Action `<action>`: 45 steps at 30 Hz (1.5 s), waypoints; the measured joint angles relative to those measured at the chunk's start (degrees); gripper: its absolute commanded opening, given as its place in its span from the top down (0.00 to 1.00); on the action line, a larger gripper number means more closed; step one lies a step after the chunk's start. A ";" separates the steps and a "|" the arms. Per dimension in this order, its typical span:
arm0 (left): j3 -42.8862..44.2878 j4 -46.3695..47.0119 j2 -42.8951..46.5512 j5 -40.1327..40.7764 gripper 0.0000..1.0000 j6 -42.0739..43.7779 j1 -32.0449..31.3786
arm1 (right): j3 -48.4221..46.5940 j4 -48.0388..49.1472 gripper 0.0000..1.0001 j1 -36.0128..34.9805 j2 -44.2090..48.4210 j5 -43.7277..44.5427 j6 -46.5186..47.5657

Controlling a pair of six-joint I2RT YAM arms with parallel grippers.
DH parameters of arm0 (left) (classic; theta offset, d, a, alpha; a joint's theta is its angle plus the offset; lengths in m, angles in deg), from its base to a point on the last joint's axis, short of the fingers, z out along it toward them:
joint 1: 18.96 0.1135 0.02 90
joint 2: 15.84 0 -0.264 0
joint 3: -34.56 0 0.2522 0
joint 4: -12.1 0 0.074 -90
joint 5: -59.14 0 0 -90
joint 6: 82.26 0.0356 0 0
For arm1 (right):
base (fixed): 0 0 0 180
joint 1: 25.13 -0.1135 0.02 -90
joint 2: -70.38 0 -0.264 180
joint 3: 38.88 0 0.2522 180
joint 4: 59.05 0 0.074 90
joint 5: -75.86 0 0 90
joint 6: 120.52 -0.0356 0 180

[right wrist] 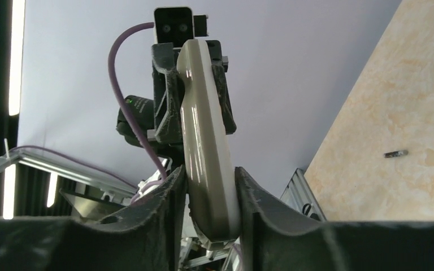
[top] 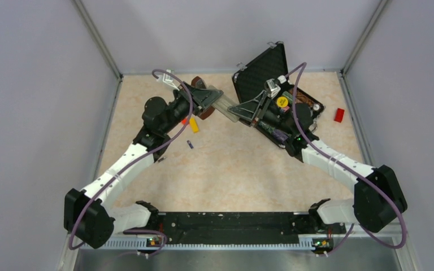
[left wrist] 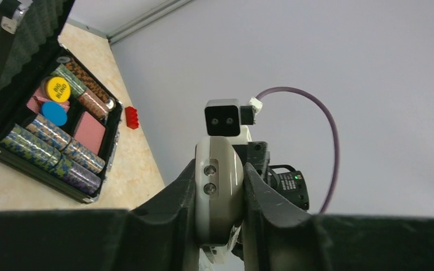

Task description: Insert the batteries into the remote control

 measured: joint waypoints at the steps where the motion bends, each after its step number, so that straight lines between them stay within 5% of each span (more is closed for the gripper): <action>1: 0.02 0.04 0.00 0.00 1.00 0.15 -0.02 | 0.07 -0.11 0.46 -0.02 -0.02 0.02 -0.26; 4: 0.07 -2.19 -0.02 0.33 1.00 3.52 -0.17 | 0.31 -3.06 0.30 0.00 0.39 0.90 0.90; 8: 0.07 -6.08 0.15 1.75 1.00 10.36 -0.22 | 0.83 -12.70 0.25 0.59 3.52 3.04 4.55; 14: -0.63 -9.14 2.93 3.78 1.00 19.56 -0.22 | 0.52 -26.23 0.47 1.66 9.99 7.21 11.30; 18: -1.11 -8.87 3.89 4.59 1.00 22.60 -0.22 | -0.87 -30.12 0.53 1.60 10.49 8.17 12.35; 27: -1.11 -8.70 3.08 4.50 1.00 23.74 -0.22 | -1.36 -28.57 0.55 -0.68 8.20 7.98 10.56; 34: -1.33 -7.96 2.49 3.85 1.00 23.52 -0.22 | -1.36 -25.07 0.74 -1.05 5.79 7.45 7.96; 45: -1.81 -7.43 1.73 3.30 1.00 23.50 -0.22 | -1.36 -22.36 0.65 -1.64 3.74 6.88 5.01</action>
